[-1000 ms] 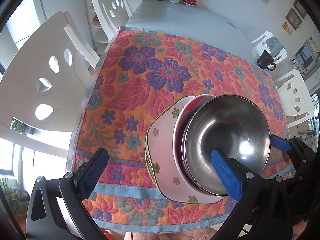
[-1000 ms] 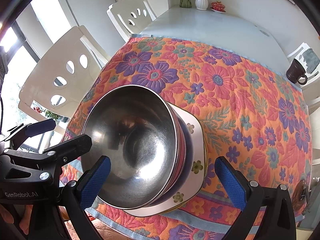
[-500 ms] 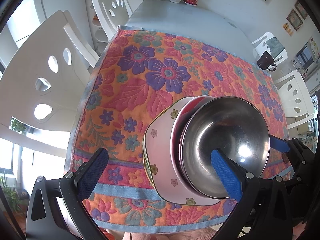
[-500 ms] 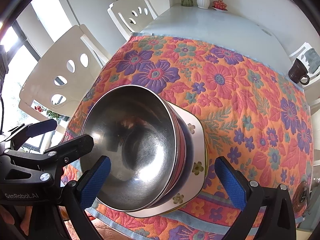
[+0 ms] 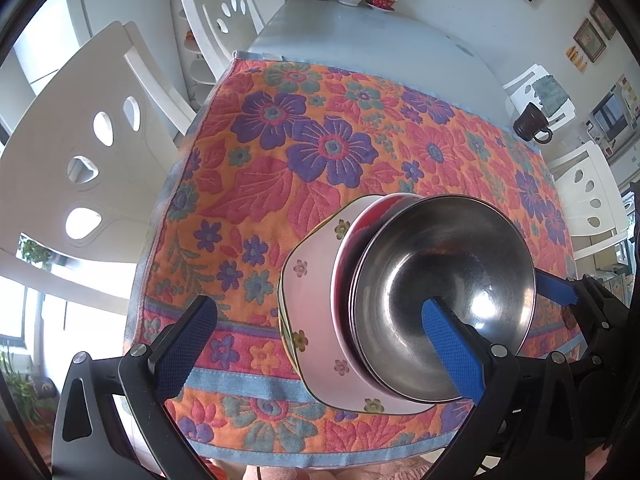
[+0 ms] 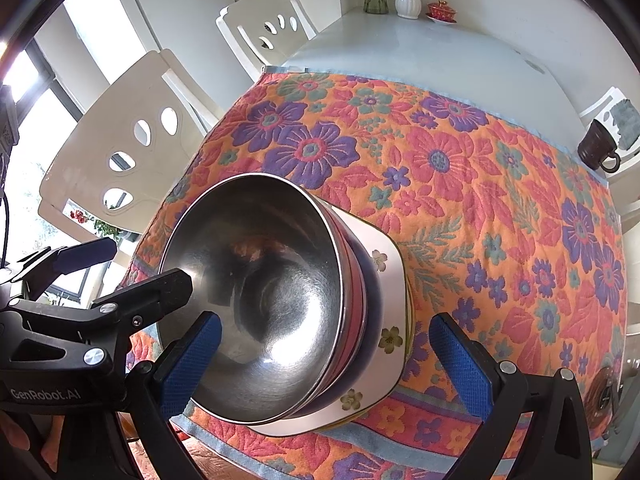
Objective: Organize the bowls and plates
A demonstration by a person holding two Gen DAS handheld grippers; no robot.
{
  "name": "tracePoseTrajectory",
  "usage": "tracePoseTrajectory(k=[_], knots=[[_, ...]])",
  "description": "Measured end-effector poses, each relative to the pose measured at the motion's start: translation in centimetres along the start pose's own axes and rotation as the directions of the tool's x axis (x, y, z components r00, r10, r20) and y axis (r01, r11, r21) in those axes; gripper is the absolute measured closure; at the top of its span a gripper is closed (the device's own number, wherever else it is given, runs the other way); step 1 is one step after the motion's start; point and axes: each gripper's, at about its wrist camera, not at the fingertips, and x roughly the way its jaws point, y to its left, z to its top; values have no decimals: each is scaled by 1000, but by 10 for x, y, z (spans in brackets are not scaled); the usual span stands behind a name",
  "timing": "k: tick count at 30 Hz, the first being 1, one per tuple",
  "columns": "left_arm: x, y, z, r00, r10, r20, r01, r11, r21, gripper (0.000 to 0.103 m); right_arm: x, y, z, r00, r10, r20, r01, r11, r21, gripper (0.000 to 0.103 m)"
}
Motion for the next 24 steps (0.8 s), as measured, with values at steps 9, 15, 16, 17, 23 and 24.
tracePoseTrajectory(k=[9, 15, 16, 17, 23, 24], knots=[[-1, 2, -1, 1000, 9, 5, -9, 1000, -19, 1, 2, 2, 2, 1000, 4, -1, -4, 1000, -10, 0], [-5, 7, -1, 999, 26, 18, -25, 998, -61, 1, 2, 4, 2, 1000, 6, 0, -6, 1000, -19, 0], [-5, 7, -1, 999, 29, 18, -28, 998, -64, 1, 2, 4, 2, 1000, 7, 0, -7, 1000, -21, 0], [-5, 6, -2, 999, 31, 19, -30, 997, -65, 1, 2, 4, 2, 1000, 8, 1, -8, 1000, -23, 0], [-7, -1, -4, 999, 40, 26, -38, 997, -63, 1, 3, 5, 2, 1000, 14, 2, -13, 999, -36, 0], [-7, -2, -5, 999, 42, 27, -40, 997, -64, 1, 3, 4, 3, 1000, 15, 2, -15, 999, -38, 0]])
